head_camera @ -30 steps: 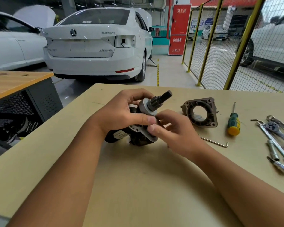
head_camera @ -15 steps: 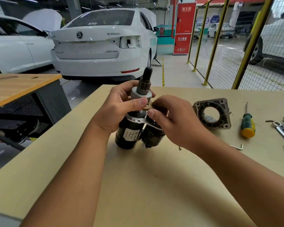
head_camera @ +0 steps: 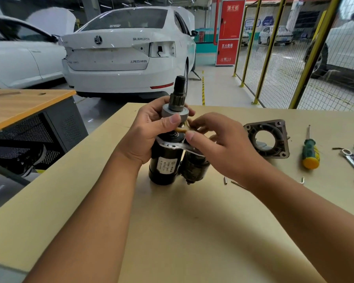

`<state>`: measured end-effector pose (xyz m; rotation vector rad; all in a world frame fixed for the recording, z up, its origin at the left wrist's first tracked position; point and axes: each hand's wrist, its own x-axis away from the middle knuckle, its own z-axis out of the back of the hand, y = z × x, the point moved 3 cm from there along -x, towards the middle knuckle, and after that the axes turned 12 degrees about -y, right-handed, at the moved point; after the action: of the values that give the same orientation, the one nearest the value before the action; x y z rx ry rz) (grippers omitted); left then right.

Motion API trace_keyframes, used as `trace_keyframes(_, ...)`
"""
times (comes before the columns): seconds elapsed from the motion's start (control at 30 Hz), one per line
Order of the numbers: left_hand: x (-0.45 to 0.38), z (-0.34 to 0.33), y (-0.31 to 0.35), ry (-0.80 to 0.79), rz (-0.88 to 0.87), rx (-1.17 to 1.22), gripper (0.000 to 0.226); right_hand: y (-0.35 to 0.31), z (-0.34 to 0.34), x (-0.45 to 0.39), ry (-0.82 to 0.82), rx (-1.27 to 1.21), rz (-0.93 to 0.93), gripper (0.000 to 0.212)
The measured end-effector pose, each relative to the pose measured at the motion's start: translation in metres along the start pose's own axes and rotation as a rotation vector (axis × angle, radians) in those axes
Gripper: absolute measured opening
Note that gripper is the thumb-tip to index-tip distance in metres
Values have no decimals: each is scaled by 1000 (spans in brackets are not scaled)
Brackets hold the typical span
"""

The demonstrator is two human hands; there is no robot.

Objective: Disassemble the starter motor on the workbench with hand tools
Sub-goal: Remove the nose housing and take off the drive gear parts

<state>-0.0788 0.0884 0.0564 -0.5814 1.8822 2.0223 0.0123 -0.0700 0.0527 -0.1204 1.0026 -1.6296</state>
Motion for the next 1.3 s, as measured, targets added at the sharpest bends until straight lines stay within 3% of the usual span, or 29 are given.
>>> trace_keyframes(0.13, 1, -2, 0, 48, -22, 43, 60, 27, -15, 23, -151, -425, -122, 81)
trace_keyframes(0.3, 1, -1, -2, 127, -48, 107, 65, 29, -27, 13, -33, -561, -110, 49)
trace_keyframes(0.4, 0, -2, -5, 184, -67, 165, 64, 31, -28, 16, 46, -594, -87, 41)
trace_keyframes(0.6, 1, -7, -4, 91, -47, 137, 61, 34, -26, 24, 20, -559, -39, 83)
trace_keyframes(0.77, 1, -12, -4, 83, -42, 121, 70, 29, -31, 21, -86, -603, -26, 38)
trace_keyframes(1.0, 5, -9, -3, 117, -42, 188, 72, 16, -32, 26, -88, -619, 69, 31)
trace_keyframes(1.13, 8, 1, -4, 185, -22, 199, 49, 3, -37, 26, 37, -446, 73, 25)
trace_keyframes(1.2, 5, 3, 2, 268, -26, 62, 35, 0, -34, 25, 107, -311, 52, 26)
trace_keyframes(1.3, 4, 0, 25, 356, -122, -411, 59, -2, -29, 26, 184, -210, 31, 25)
